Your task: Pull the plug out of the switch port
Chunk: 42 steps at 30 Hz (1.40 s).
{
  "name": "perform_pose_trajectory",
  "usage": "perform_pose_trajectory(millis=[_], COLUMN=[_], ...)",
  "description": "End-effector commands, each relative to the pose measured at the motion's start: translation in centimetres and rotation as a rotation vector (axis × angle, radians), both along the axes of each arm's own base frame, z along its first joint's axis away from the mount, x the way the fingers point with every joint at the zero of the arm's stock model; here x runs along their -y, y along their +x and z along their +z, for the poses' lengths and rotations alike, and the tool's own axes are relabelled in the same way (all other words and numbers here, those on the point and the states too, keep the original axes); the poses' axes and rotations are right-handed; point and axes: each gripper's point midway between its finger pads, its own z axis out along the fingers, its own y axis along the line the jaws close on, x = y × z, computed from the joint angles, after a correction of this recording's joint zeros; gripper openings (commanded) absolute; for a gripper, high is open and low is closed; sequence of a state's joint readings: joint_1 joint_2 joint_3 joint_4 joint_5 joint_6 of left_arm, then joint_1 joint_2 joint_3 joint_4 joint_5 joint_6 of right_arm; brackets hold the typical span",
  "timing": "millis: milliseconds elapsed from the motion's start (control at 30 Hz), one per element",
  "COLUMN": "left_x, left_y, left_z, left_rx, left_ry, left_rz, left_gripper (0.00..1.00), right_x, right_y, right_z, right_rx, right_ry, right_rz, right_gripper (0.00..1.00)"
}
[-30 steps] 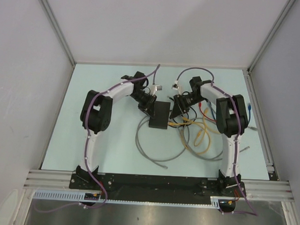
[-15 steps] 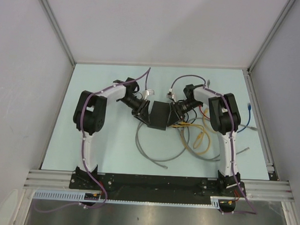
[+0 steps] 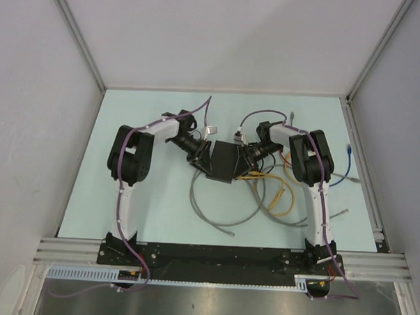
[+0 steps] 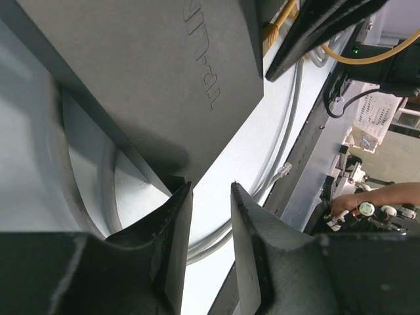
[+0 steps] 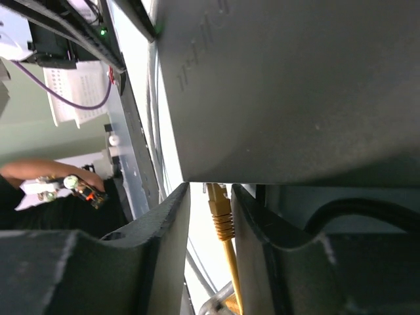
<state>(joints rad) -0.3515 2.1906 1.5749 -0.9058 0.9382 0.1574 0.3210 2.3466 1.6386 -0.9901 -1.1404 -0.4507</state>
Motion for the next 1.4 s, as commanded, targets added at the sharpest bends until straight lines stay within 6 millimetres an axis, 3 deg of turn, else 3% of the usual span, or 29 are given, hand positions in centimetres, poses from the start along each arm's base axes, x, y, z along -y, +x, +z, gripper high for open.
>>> perform_pose_trajectory(millis=[0,233,467,633,933,1367], left_x=[0.4,0.6,0.8,0.7,0.6,0.6], left_y=[1.4,1.9,2.1,2.0,2.0,2.1], left_z=[-0.3,0.4,0.4,0.5,0.5,0.4], left_rx=[0.057,0.075,0.072,0.079,0.086,0.089], left_ry=[-0.002,-0.026,-0.031,-0.029,-0.021,-0.018], left_rz=[-0.006,-0.007,-0.006,-0.007,-0.01,-0.01], left_gripper=[0.36,0.35,0.34,0.34,0.34,0.34], right_x=[0.0,0.3,0.5,0.7,0.9,0.4], right_y=[1.2,1.2,1.1,0.8,0.9,1.6], right_z=[-1.7,0.0,-0.1,1.0,0.4,-1.6], right_rx=[0.024,0.056,0.06,0.082,0.063,0.04], right_ry=[-0.042,0.05,0.064,0.132,0.129,0.016], right_rz=[-0.019,-0.008,0.0,0.012,0.003,-0.021], right_gripper=[0.36,0.4,0.43,0.49,0.37,0.4])
